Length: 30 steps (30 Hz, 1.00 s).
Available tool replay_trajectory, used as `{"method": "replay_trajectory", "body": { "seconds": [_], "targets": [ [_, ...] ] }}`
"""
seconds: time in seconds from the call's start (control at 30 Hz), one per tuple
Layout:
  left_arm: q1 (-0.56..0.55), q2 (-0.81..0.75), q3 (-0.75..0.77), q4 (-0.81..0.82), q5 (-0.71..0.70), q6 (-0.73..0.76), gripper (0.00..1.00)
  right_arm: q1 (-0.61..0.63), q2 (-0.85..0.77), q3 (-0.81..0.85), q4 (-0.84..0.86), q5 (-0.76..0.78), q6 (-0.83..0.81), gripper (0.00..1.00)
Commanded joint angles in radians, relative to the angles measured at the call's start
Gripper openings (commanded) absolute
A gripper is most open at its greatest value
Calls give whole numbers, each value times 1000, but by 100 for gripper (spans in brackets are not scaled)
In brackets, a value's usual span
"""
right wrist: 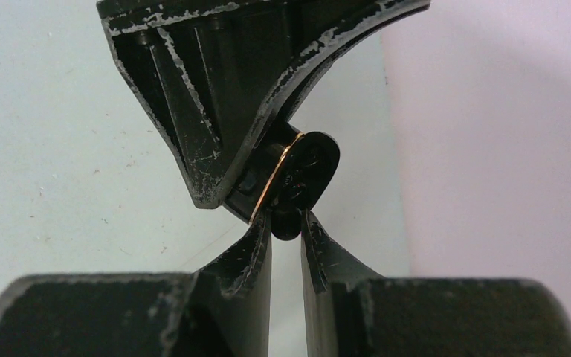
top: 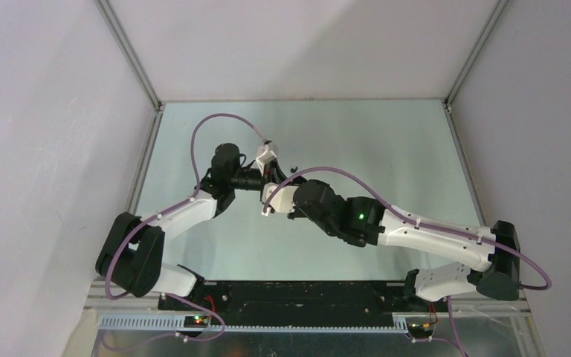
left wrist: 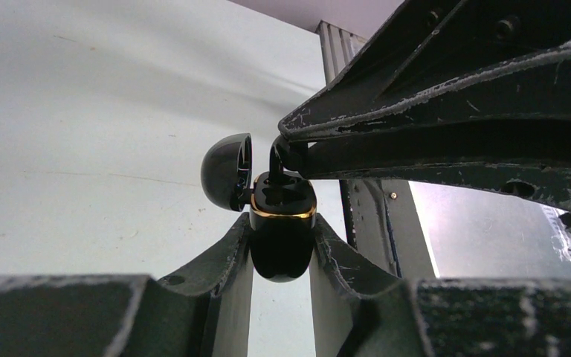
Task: Insert the wireless bluetooth earbuds into the charging case
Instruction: Place the earbud in the charging case.
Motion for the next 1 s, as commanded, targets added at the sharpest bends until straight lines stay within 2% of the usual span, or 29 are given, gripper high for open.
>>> {"method": "replay_trajectory", "body": {
  "seconds": [0.0, 0.1, 0.13, 0.4, 0.5, 0.67, 0.77, 0.87, 0.97],
  "targets": [
    [10, -15, -6, 180, -2, -80, 0, -9, -10, 42, -18, -46, 56, 17],
    [12, -17, -7, 181, -2, -79, 0, -7, -9, 42, -17, -47, 56, 22],
    [12, -18, -8, 181, -2, -76, 0, -8, -10, 42, -15, -47, 56, 28],
    [12, -16, -5, 158, 0, -53, 0, -4, -25, 51, -6, -43, 51, 54],
    [13, -13, -6, 158, 5, -48, 0, -10, -34, 91, -41, -64, 69, 59],
    [12, -14, -12, 163, 23, -38, 0, -57, -77, 175, -115, -120, 98, 74],
    [12, -15, -15, 173, 38, -39, 0, -104, -110, 247, -163, -188, 137, 77],
    [13, -21, -20, 193, 52, -45, 0, -188, -151, 303, -209, -322, 178, 79],
    [12, -27, -20, 200, 75, -46, 0, -270, -177, 304, -190, -400, 216, 79]
  ]
}}
